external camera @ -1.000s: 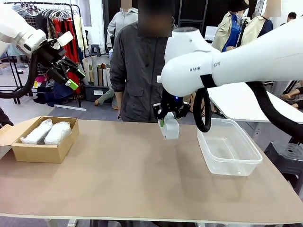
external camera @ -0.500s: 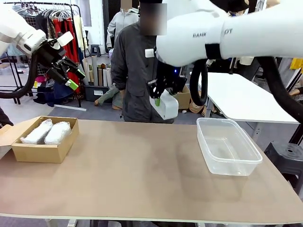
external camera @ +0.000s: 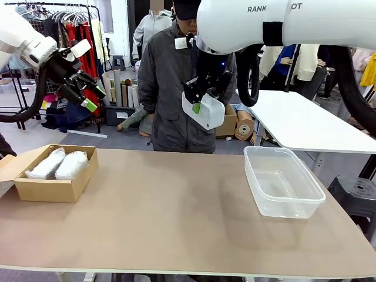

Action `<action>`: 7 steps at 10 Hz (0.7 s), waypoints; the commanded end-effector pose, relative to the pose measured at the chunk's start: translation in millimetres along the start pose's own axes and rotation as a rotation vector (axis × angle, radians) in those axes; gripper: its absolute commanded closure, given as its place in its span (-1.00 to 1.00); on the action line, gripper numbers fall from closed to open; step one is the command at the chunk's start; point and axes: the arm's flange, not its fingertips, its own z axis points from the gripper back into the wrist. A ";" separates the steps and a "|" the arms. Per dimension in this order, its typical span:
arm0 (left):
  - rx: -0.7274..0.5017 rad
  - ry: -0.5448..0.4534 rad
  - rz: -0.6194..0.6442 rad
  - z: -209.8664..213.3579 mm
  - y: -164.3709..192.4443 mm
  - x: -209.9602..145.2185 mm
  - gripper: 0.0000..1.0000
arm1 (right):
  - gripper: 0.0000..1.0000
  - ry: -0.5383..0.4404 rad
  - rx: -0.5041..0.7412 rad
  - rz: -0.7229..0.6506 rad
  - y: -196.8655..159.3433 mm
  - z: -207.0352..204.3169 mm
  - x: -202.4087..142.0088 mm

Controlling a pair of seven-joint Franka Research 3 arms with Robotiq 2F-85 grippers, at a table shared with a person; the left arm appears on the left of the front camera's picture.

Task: Separate and place wrapped and unwrapped clocks.
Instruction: If the picked Digital clock is wrapped, place it in the Package Box ; if not, place it in the Organizing box.

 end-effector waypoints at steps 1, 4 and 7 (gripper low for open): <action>-0.001 0.014 0.003 1.7 -1.0 0.0 -1.00 | 1.00 0.003 0.001 0.008 3.8 0.3 -0.9; -0.001 0.014 0.003 1.7 -1.0 0.0 -1.00 | 1.00 0.003 0.001 0.008 3.8 0.3 -0.9; -0.001 0.014 0.003 1.7 -1.0 0.0 -1.00 | 1.00 0.003 0.001 0.008 3.8 0.3 -0.9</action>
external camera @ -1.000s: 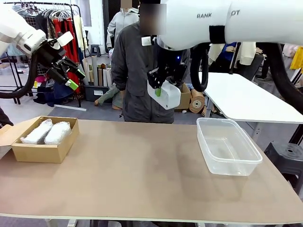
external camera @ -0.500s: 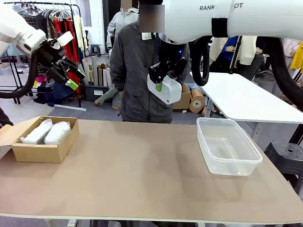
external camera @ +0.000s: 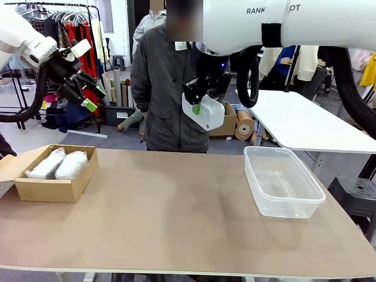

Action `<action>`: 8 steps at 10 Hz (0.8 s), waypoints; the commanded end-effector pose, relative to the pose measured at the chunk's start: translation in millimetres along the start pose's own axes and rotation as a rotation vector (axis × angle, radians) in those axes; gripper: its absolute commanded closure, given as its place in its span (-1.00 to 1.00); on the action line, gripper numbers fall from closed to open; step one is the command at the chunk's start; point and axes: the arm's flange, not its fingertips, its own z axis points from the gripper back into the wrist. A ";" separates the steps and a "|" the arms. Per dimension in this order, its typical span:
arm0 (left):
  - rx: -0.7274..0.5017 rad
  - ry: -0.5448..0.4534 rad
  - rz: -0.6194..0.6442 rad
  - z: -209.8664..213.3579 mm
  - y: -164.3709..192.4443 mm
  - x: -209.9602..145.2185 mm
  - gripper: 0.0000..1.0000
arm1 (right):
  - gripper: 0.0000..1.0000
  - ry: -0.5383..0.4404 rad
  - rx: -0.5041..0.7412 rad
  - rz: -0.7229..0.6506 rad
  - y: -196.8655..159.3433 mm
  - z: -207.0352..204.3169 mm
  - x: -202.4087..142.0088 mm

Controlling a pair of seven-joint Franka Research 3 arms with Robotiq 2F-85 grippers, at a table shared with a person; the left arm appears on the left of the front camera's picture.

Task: Separate and place wrapped and unwrapped clocks.
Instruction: If the picked Digital clock is wrapped, place it in the Package Box ; if not, place it in the Organizing box.

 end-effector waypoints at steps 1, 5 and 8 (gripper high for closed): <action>-0.001 0.014 0.003 1.7 -1.0 0.0 -1.00 | 1.00 -0.005 -0.001 0.002 0.1 3.4 -0.7; -0.001 0.014 0.003 1.7 -1.0 0.0 -1.00 | 1.00 -0.005 -0.001 0.002 0.1 3.4 -0.7; -0.001 0.014 0.003 1.7 -1.0 0.0 -1.00 | 1.00 0.017 0.018 0.188 -20.9 -2.2 -9.4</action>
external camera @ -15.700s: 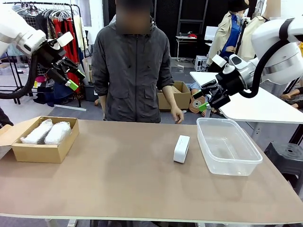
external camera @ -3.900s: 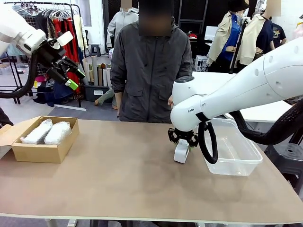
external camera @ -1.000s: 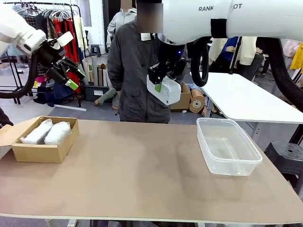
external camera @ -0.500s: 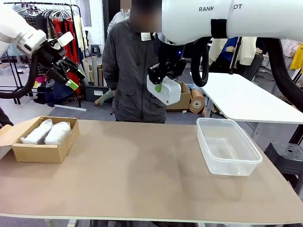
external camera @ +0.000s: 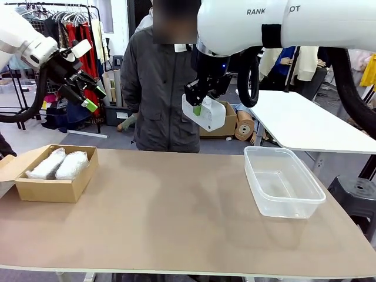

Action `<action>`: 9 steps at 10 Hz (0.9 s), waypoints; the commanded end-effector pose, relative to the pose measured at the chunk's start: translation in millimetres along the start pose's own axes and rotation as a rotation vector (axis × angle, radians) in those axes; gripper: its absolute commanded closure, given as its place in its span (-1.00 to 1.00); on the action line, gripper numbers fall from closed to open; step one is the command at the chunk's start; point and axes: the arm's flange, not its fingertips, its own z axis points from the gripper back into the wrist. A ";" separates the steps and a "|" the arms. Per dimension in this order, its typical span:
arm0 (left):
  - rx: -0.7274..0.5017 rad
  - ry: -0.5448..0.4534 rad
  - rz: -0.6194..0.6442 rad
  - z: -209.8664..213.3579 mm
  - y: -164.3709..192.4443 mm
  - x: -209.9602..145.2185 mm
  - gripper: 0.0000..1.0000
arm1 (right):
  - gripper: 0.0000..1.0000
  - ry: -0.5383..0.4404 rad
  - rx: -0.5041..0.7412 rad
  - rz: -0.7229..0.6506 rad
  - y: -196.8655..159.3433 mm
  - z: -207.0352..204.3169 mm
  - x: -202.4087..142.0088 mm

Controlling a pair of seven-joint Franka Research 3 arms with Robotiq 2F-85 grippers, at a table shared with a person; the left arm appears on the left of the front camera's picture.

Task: Separate and place wrapped and unwrapped clocks.
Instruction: If the picked Digital clock is wrapped, place it in the Package Box ; if not, place it in the Organizing box.

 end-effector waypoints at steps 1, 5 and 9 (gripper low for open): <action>-0.001 0.014 0.003 1.7 -1.0 0.0 -1.00 | 1.00 0.014 0.061 0.104 -29.8 2.8 -17.8; -0.001 0.014 0.003 1.7 -1.0 0.0 -1.00 | 1.00 0.014 0.156 0.204 -110.5 -22.3 -70.9; -0.001 0.014 0.003 1.7 -1.0 0.0 -1.00 | 1.00 0.048 0.161 -0.001 -203.3 -66.8 -102.5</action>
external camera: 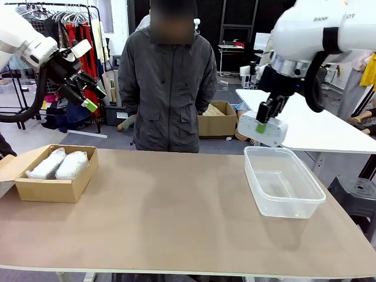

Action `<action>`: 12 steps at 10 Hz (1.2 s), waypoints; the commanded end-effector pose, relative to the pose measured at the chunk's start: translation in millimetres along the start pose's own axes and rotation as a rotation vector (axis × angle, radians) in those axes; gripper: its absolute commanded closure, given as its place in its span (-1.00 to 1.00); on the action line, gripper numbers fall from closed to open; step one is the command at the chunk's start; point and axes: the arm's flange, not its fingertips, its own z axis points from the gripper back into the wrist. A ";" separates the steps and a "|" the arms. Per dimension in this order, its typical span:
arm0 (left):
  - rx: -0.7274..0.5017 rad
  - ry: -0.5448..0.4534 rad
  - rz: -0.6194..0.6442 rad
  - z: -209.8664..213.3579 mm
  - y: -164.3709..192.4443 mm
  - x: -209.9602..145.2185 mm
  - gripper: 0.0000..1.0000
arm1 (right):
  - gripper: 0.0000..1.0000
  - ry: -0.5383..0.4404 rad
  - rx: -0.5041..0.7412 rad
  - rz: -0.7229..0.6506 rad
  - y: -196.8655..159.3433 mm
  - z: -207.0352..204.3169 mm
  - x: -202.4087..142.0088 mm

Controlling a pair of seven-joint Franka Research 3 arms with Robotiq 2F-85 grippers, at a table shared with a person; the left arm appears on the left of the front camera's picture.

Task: Separate and place wrapped and unwrapped clocks.
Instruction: If the picked Digital clock is wrapped, place it in the Package Box ; if not, place it in the Organizing box.

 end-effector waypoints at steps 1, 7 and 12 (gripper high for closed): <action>-0.001 0.014 0.002 1.6 -1.1 0.2 -1.00 | 1.00 -0.027 0.018 -0.121 -21.5 -10.5 -8.4; -0.001 0.014 0.002 1.6 -1.1 0.2 -1.00 | 1.00 -0.002 0.057 -0.203 -50.4 -23.8 -23.1; -0.001 0.014 0.002 1.6 -1.1 0.2 -1.00 | 1.00 -0.002 0.057 -0.203 -50.4 -23.8 -23.1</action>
